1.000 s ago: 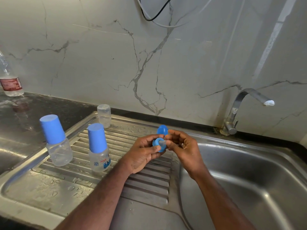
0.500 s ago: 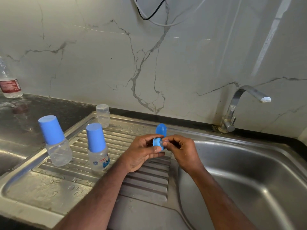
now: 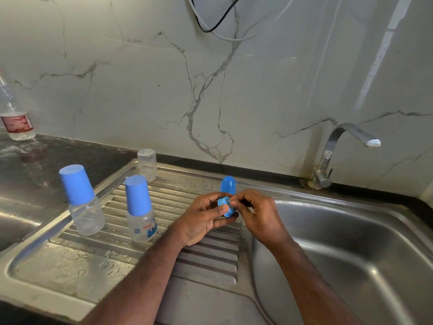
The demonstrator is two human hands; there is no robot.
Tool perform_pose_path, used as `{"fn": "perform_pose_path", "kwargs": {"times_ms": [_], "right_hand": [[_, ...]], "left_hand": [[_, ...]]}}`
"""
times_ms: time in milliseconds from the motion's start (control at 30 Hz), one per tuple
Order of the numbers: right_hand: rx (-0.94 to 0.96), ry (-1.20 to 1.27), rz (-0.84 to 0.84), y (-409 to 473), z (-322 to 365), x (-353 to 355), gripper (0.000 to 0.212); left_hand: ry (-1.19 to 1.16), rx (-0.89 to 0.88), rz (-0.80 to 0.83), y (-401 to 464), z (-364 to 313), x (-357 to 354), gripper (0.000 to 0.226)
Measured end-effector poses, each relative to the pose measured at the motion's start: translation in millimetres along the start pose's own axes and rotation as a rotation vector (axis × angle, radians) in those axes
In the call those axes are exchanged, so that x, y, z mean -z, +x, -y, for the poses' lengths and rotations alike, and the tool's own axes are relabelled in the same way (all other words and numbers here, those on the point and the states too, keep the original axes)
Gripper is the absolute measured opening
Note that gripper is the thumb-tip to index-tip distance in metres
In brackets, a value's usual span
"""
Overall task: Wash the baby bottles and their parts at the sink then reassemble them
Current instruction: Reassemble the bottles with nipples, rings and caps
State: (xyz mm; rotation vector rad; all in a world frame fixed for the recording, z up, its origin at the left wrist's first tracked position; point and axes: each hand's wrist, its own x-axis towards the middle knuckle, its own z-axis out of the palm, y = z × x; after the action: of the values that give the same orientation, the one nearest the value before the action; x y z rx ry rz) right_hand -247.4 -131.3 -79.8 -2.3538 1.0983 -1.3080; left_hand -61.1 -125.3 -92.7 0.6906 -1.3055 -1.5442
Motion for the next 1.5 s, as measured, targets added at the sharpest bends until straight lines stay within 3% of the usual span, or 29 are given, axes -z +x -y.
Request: {"fn": "perform_pose_path", "kwargs": {"times_ms": [67, 233, 533, 833, 1300, 1500], "right_hand": [[0.028, -0.003, -0.028, 0, 0, -1, 0.007], [-0.318, 0.339, -0.088, 2, 7, -2, 0.026], [-0.469, 0.491, -0.031, 3, 14, -7, 0.037], [-0.509, 0.445, -0.017, 7, 12, -17, 0.011], [-0.546, 0.638, -0.068, 3, 5, -16, 0.014], [-0.534, 0.588, -0.1, 10, 3, -15, 0.019]], "left_hand": [[-0.015, -0.003, -0.005, 0, 0, 0, 0.035], [-0.222, 0.095, -0.046, -1, -5, -3, 0.032], [-0.197, 0.172, -0.033, 0, -4, -3, 0.043], [-0.13, 0.13, -0.061, 2, 2, -2, 0.041], [-0.268, 0.068, -0.046, 1, 0, -2, 0.036], [-0.256, 0.002, -0.135, 1, 2, -2, 0.033]]}}
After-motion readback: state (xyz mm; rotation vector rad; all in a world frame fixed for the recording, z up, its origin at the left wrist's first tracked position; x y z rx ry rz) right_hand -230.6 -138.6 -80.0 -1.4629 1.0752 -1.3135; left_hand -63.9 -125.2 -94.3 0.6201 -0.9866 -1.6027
